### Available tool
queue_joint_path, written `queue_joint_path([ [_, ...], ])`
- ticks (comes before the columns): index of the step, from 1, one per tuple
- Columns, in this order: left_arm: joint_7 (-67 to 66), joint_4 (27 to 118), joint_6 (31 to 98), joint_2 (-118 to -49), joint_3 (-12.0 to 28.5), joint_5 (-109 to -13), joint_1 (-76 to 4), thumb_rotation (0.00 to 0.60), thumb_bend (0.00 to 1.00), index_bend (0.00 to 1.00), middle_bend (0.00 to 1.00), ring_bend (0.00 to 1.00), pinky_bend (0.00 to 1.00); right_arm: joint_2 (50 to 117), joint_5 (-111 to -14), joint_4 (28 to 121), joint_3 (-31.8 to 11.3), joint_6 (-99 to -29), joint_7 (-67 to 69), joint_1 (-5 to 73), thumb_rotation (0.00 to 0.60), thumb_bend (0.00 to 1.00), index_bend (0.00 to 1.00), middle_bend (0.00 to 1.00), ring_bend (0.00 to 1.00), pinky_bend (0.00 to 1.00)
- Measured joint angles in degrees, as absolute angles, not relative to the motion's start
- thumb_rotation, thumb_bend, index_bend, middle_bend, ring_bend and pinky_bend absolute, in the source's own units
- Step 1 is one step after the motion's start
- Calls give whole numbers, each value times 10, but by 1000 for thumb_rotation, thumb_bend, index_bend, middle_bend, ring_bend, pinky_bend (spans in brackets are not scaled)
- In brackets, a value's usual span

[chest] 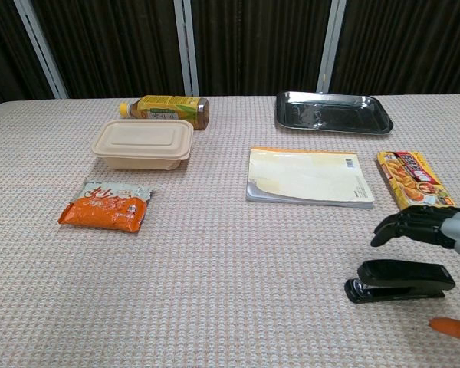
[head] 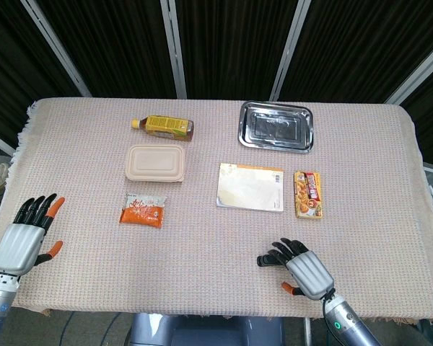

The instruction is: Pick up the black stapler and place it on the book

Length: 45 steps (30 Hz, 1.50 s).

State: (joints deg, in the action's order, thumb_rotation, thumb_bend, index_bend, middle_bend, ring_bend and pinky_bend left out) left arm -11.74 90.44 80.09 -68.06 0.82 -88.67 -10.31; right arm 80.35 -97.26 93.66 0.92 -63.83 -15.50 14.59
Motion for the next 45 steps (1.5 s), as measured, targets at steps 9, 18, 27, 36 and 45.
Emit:
queue_joint_path([
  [9, -113, 899, 784, -681, 12, -871, -111, 600, 290, 0, 0, 0, 66, 839, -937, 913, -4, -599, -163, 179, 600, 204, 221, 157, 114, 210],
  [18, -114, 897, 780, -681, 13, -865, -113, 600, 288, 0, 0, 0, 67, 871, -917, 865, -10, -577, -149, 207, 600, 238, 341, 201, 166, 271],
  [27, -124, 899, 777, -684, 13, -860, -115, 600, 289, 0, 0, 0, 66, 874, -911, 837, -9, -579, -128, 223, 600, 254, 393, 225, 196, 301],
  [36, -132, 901, 777, -686, 13, -856, -116, 600, 290, 0, 0, 0, 66, 867, -903, 828, -6, -584, -122, 231, 600, 370, 522, 336, 342, 473],
  [45, -141, 904, 777, -687, 12, -855, -116, 600, 291, 0, 0, 0, 66, 866, -912, 817, 2, -603, -106, 234, 600, 455, 669, 472, 510, 624],
])
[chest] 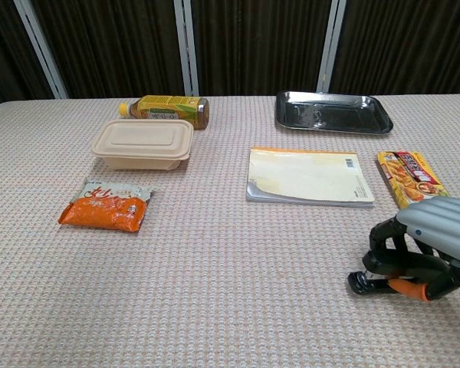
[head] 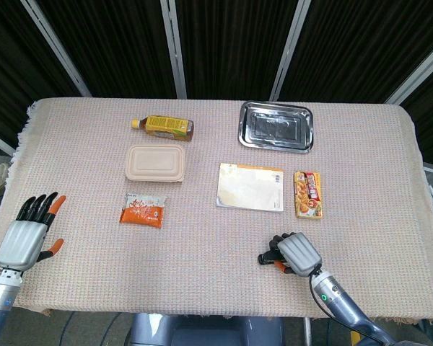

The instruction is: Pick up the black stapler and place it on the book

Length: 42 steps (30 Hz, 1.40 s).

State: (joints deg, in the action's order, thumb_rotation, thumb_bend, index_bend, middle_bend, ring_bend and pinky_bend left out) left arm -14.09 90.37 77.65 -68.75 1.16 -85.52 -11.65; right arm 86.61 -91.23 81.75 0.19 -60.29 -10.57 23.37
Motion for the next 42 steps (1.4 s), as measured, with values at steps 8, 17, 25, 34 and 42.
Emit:
queue_joint_path([
  [8, -142, 904, 777, -688, 11, -854, -117, 600, 290, 0, 0, 0, 67, 858, -913, 827, 4, -617, -123, 234, 600, 466, 682, 487, 529, 642],
  [17, -147, 907, 777, -688, 12, -849, -116, 600, 290, 0, 0, 0, 66, 838, -910, 880, -6, -632, -174, 237, 600, 466, 689, 496, 539, 652],
  [25, -157, 908, 767, -691, 15, -832, -118, 600, 292, 0, 0, 0, 66, 829, -881, 925, -36, -606, -227, 266, 600, 466, 689, 496, 539, 652],
  [34, -169, 905, 755, -699, 27, -799, -124, 600, 296, 0, 0, 0, 66, 842, -811, 923, -99, -526, -264, 345, 600, 466, 690, 496, 539, 652],
  [42, -183, 903, 742, -706, 38, -769, -130, 600, 296, 0, 0, 0, 66, 874, -748, 880, -144, -462, -283, 423, 600, 465, 690, 496, 539, 652],
])
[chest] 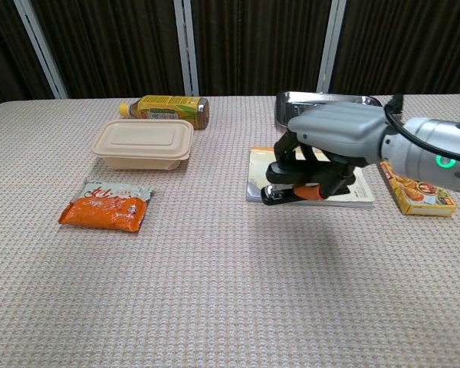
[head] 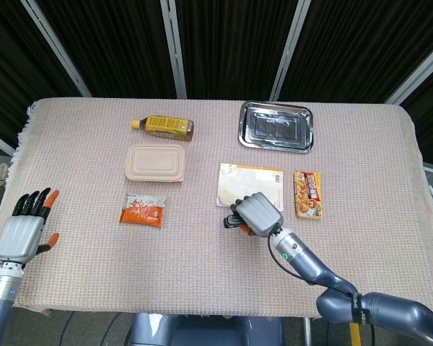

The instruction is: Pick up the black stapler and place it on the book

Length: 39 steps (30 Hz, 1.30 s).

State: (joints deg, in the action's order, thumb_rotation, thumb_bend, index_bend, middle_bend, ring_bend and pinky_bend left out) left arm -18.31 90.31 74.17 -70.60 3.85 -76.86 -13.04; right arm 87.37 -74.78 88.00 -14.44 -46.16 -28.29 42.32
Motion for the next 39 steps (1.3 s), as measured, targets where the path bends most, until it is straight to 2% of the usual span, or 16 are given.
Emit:
queue_joint_path([
  [12, -211, 887, 723, -723, 44, -733, -140, 600, 297, 0, 0, 0, 66, 930, -691, 734, -179, -383, -258, 518, 600, 466, 694, 497, 541, 652],
  [23, -255, 883, 712, -745, 53, -695, -153, 600, 300, 0, 0, 0, 66, 945, -704, 601, -188, -335, -134, 573, 600, 466, 695, 497, 541, 652],
  [39, -280, 885, 703, -759, 49, -684, -169, 600, 299, 0, 0, 0, 66, 956, -763, 526, -142, -335, 4, 579, 600, 466, 692, 498, 535, 652],
])
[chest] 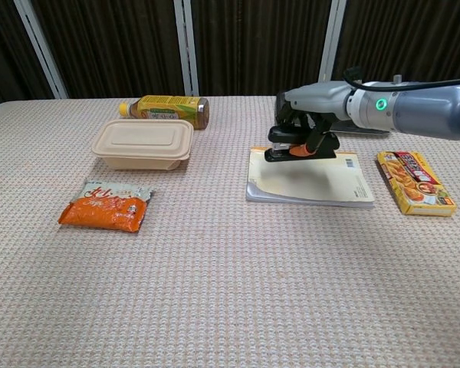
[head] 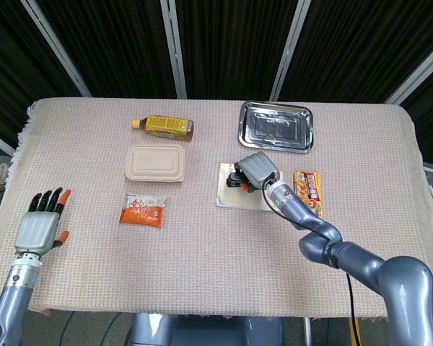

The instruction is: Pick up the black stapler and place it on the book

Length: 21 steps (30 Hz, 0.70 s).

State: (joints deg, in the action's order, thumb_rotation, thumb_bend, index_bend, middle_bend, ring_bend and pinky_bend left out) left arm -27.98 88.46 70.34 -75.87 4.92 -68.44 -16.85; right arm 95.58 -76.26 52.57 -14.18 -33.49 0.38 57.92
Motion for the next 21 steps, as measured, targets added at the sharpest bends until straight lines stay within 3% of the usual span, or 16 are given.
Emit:
queue_joint_path([
  [4, -276, 885, 705, -756, 47, -684, -168, 600, 299, 0, 0, 0, 66, 967, -771, 510, -128, -340, 18, 578, 600, 465, 670, 494, 520, 652],
  [7, -274, 885, 704, -756, 45, -686, -168, 600, 298, 0, 0, 0, 66, 973, -773, 500, -122, -339, 21, 578, 600, 454, 566, 455, 484, 648],
  [10, -270, 884, 704, -754, 43, -689, -169, 600, 299, 0, 0, 0, 66, 980, -771, 489, -117, -340, 18, 578, 600, 428, 384, 361, 407, 600],
  [15, -264, 885, 709, -752, 42, -693, -167, 600, 299, 0, 0, 0, 66, 979, -762, 494, -112, -329, 15, 576, 600, 345, 45, 121, 196, 429],
  [18, -262, 887, 714, -750, 41, -696, -166, 600, 297, 0, 0, 0, 65, 971, -756, 507, -109, -324, 2, 575, 600, 302, 0, 27, 106, 353],
  [21, -259, 890, 720, -748, 40, -701, -164, 600, 298, 0, 0, 0, 65, 961, -745, 528, -108, -324, -15, 572, 600, 287, 0, 0, 59, 316],
])
